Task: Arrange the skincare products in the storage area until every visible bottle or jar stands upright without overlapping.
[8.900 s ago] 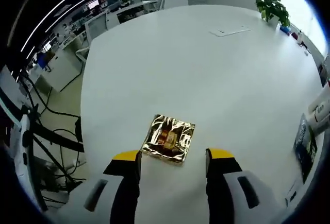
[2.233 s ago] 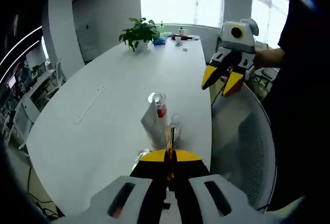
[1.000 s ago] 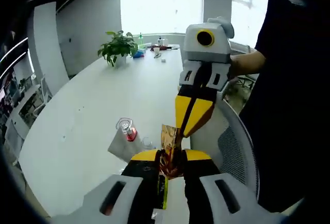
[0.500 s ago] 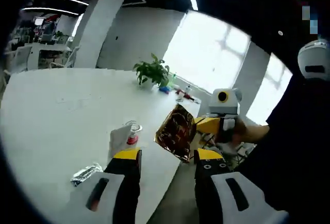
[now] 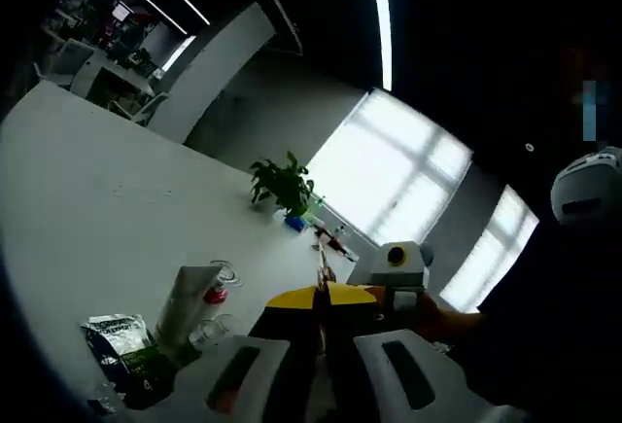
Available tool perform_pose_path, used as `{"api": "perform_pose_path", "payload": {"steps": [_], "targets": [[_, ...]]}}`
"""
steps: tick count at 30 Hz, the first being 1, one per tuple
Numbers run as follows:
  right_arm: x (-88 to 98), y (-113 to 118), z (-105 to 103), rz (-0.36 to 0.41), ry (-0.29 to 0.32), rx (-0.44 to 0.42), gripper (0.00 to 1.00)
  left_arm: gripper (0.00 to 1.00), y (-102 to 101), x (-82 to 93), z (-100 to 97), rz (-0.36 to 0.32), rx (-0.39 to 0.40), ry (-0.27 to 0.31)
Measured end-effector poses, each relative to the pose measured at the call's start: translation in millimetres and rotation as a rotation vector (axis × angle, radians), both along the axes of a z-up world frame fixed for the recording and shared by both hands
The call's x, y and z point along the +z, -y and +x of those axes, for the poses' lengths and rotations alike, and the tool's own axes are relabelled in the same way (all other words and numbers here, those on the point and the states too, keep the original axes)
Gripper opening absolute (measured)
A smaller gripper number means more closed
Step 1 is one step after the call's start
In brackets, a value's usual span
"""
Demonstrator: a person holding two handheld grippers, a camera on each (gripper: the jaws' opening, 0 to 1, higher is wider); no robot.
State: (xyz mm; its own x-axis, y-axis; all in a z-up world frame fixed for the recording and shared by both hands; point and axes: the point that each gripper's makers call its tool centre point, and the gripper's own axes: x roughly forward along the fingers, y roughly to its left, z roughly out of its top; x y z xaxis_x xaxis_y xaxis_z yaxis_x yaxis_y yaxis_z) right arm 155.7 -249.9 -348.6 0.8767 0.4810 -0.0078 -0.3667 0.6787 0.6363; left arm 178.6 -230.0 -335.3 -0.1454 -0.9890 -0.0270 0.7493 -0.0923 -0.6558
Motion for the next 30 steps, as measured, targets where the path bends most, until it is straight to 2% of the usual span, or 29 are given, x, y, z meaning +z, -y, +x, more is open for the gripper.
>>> {"api": "perform_pose_path", "payload": {"steps": [1,2,4,9,11,13,16,18,20,22,25,27,30], "targets": [[2.7,-1.7,0.1,0.008,0.006,0.02,0.01,0.0,0.0,0.9,-0.5,0.005,-0.012,-0.019],[3.9,-1.5,2.0,0.01,0.003,0.018,0.1,0.0,0.2,0.8,-1.0,0.009,-0.016,-0.024],[7.2,-2.1,5.1,0.009,0.004,0.019,0.2,0.0,1.0,-0.4,-2.5,0.034,-0.036,-0.015],[11.7,-10.5,10.3,0.023,-0.002,0.052,0.08,0.0,3.2,7.4,-10.3,0.04,-0.093,-0.02],[10.6,-11.9,10.0,0.023,-0.006,0.056,0.03,0.0,2.4,8.2,-7.0,0.04,-0.102,-0.02],[12.3,-10.5,10.4,0.052,-0.008,0.041,0.0,0.0,0.8,6.5,-4.9,0.055,-0.104,-0.022],[8.2,-2.1,14.3,0.116,-0.069,-0.028,0.0,0.0,-1.1,5.1,-5.6,0.064,-0.105,-0.035],[8.3,-5.1,13.8,0.104,-0.072,-0.026,0.0,0.0,-1.2,2.8,-4.8,0.071,-0.1,-0.028],[8.6,-6.2,12.7,0.05,-0.063,-0.034,0.0,0.0,-1.8,1.0,-3.2,0.076,-0.102,-0.038],[10.6,-6.6,11.8,0.05,-0.071,-0.037,0.0,0.0,-1.8,-0.4,-2.3,0.079,-0.104,-0.049],[16.0,-1.3,13.6,0.122,-0.072,-0.058,0.0,0.01,0.7,2.1,0.3,0.057,-0.083,-0.069],[16.5,1.7,14.8,0.143,-0.069,-0.068,0.0,0.03,3.5,4.5,4.0,0.021,-0.052,-0.006],[21.0,6.7,16.4,0.225,-0.062,-0.094,0.0,0.09,1.5,-1.6,-1.3,0.042,-0.071,0.013]]}}
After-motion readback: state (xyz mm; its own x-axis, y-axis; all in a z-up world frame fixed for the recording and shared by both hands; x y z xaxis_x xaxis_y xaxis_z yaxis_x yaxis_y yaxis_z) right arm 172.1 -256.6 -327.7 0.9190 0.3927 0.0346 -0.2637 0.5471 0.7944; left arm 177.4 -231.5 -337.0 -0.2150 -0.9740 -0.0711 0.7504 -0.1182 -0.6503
